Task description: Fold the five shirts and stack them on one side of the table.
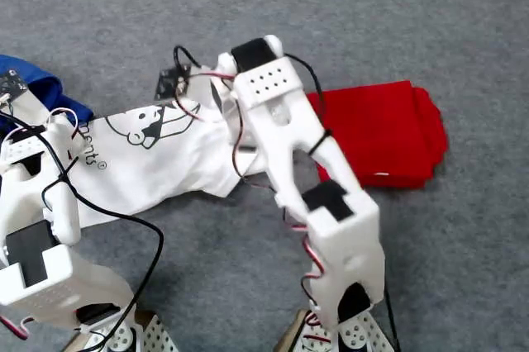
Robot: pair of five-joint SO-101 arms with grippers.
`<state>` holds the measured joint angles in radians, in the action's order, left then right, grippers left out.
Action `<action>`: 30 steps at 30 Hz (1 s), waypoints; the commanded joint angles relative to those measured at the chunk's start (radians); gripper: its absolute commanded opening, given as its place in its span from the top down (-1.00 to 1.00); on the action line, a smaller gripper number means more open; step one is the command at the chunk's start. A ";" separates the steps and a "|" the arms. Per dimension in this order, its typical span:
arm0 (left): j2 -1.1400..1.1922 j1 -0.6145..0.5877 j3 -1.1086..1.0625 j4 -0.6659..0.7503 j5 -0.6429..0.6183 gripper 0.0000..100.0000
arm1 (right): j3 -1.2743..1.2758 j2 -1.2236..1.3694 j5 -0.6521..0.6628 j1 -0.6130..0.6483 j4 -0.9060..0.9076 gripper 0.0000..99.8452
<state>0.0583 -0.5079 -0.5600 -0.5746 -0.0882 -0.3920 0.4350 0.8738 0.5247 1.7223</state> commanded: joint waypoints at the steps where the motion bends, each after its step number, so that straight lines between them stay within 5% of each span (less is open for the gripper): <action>1: -0.008 -0.008 0.052 0.002 0.009 0.96 | 0.236 -0.157 0.014 0.024 -0.091 1.00; 14: -0.010 -0.008 0.052 0.002 0.009 0.96 | 0.779 -0.390 0.008 0.143 -0.465 0.99; 21: -0.010 -0.008 0.052 0.003 0.009 0.96 | 0.708 -0.262 -0.063 0.143 -0.629 0.99; 30: -0.010 -0.008 0.052 0.003 0.009 0.96 | 0.351 -0.018 -0.112 0.142 -0.563 0.99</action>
<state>0.0583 -0.5079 -0.5600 -0.5746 -0.0882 0.1020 0.3874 0.7772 0.6536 1.1239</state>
